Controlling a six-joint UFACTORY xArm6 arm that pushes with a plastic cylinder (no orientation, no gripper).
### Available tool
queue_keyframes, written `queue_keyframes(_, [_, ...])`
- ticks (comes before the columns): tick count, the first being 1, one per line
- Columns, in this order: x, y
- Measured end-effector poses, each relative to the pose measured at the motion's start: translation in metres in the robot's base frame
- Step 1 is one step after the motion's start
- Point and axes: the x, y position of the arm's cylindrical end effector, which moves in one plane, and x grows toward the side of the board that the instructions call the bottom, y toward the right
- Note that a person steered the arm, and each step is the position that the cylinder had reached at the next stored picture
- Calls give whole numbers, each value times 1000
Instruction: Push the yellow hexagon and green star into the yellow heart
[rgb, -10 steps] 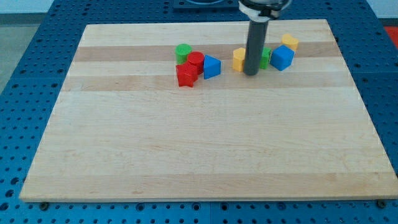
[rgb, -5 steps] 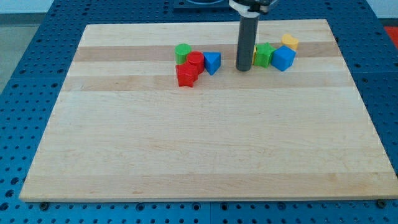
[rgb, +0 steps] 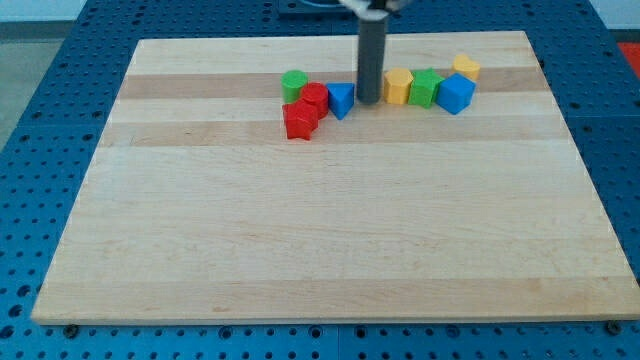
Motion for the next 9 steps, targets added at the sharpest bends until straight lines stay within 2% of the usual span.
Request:
queue_keyframes(2, [-3, 6])
queue_keyframes(4, [-35, 49])
queue_keyframes(6, [-35, 50])
queue_keyframes(7, [-44, 87])
queue_keyframes(9, [-47, 101])
